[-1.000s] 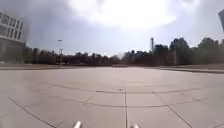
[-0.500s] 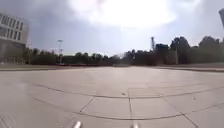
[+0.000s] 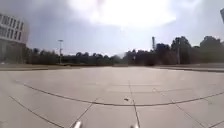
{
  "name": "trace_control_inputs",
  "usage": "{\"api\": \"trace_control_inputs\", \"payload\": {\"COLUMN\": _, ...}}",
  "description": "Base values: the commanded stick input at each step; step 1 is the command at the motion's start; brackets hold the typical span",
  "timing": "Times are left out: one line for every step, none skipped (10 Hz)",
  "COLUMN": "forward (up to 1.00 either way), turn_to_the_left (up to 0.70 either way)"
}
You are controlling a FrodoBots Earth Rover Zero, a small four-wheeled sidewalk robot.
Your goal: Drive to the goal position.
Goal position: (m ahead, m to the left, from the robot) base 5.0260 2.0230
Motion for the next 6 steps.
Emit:
{"api": "trace_control_inputs", "payload": {"forward": 0.7, "turn_to_the_left": -0.01}}
{"api": "trace_control_inputs", "payload": {"forward": 0.7, "turn_to_the_left": -0.01}}
{"api": "trace_control_inputs", "payload": {"forward": 0.7, "turn_to_the_left": -0.01}}
{"api": "trace_control_inputs", "payload": {"forward": 0.7, "turn_to_the_left": -0.01}}
{"api": "trace_control_inputs", "payload": {"forward": 0.7, "turn_to_the_left": -0.06}}
{"api": "trace_control_inputs", "payload": {"forward": 0.7, "turn_to_the_left": -0.35}}
